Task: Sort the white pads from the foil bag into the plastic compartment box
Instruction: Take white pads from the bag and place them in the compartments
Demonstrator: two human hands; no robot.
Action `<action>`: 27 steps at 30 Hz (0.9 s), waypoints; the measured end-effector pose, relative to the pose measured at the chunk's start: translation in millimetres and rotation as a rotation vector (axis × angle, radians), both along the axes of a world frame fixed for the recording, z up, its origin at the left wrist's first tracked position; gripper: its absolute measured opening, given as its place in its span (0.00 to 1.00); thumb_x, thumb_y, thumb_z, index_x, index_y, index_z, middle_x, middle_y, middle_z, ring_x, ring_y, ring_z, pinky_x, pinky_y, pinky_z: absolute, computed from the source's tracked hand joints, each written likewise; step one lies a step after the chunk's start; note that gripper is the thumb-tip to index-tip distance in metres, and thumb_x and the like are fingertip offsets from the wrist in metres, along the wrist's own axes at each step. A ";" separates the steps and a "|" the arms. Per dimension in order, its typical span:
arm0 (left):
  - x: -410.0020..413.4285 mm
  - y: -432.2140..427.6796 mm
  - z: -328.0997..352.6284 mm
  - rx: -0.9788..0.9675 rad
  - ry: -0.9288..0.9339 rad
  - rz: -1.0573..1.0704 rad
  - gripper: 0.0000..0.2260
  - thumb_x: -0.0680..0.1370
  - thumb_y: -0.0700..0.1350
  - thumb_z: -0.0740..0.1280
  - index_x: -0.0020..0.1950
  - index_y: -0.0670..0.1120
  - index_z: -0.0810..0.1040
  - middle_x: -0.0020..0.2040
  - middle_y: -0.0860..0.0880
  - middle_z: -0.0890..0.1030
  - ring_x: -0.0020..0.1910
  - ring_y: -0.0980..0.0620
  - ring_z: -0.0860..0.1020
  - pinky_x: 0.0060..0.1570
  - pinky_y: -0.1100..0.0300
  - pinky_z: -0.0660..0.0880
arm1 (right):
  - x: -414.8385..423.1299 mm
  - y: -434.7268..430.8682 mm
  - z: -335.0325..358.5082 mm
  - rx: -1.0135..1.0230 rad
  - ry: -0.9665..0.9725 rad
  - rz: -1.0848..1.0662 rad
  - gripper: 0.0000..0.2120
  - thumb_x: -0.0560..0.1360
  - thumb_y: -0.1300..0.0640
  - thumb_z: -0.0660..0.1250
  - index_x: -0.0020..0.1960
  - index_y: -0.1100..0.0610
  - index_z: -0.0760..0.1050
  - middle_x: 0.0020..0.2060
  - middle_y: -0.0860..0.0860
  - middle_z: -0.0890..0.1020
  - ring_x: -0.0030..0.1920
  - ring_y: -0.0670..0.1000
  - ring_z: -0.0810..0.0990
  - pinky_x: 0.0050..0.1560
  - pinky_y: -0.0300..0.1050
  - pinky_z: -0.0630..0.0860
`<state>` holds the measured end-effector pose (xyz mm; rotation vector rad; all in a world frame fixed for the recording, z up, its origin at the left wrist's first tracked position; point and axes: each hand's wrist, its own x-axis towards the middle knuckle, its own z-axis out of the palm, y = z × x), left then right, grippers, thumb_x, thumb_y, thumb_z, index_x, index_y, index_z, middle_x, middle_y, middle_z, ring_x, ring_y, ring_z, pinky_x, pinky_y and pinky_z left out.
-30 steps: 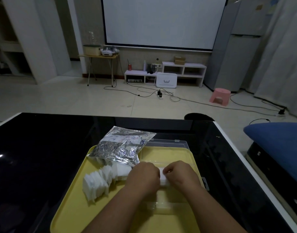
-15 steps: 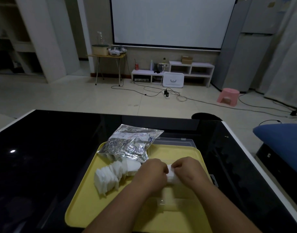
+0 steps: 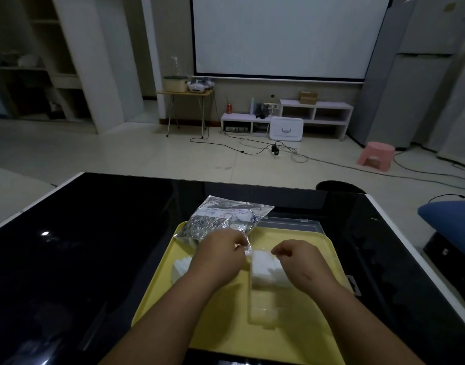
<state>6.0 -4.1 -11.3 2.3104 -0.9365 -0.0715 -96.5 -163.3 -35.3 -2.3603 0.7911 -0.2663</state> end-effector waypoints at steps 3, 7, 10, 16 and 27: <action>9.1 12.4 0.3 0.033 0.016 0.052 0.12 0.76 0.40 0.63 0.54 0.50 0.83 0.56 0.52 0.82 0.54 0.51 0.77 0.51 0.59 0.73 | 1.1 7.3 2.3 -0.004 -0.001 0.022 0.15 0.77 0.62 0.61 0.56 0.49 0.82 0.54 0.47 0.83 0.54 0.48 0.79 0.50 0.39 0.72; 18.0 28.9 0.3 0.046 0.038 0.086 0.14 0.75 0.36 0.61 0.49 0.51 0.82 0.53 0.52 0.82 0.52 0.52 0.77 0.49 0.58 0.75 | 2.0 14.8 6.8 -0.031 -0.010 0.039 0.15 0.77 0.61 0.61 0.57 0.50 0.82 0.54 0.47 0.83 0.54 0.48 0.79 0.49 0.38 0.71; 24.4 42.8 -0.7 0.054 0.022 0.090 0.16 0.73 0.34 0.60 0.46 0.52 0.82 0.47 0.54 0.80 0.49 0.53 0.76 0.43 0.60 0.71 | 1.3 19.3 9.5 -0.042 -0.013 0.047 0.14 0.78 0.60 0.61 0.57 0.50 0.81 0.54 0.47 0.83 0.54 0.48 0.79 0.49 0.39 0.71; 25.2 63.7 -0.5 0.096 0.018 0.114 0.19 0.71 0.31 0.59 0.49 0.51 0.81 0.49 0.55 0.76 0.48 0.52 0.74 0.42 0.60 0.69 | 1.2 22.5 13.2 -0.051 -0.017 0.041 0.12 0.78 0.60 0.62 0.57 0.51 0.81 0.54 0.48 0.83 0.53 0.49 0.79 0.50 0.40 0.71; 35.7 85.3 -8.2 0.274 0.015 0.199 0.12 0.74 0.38 0.62 0.54 0.52 0.73 0.54 0.50 0.79 0.50 0.47 0.78 0.49 0.54 0.77 | -2.8 31.4 19.1 -0.081 -0.010 0.050 0.12 0.77 0.59 0.63 0.57 0.51 0.81 0.53 0.48 0.83 0.54 0.49 0.79 0.51 0.40 0.73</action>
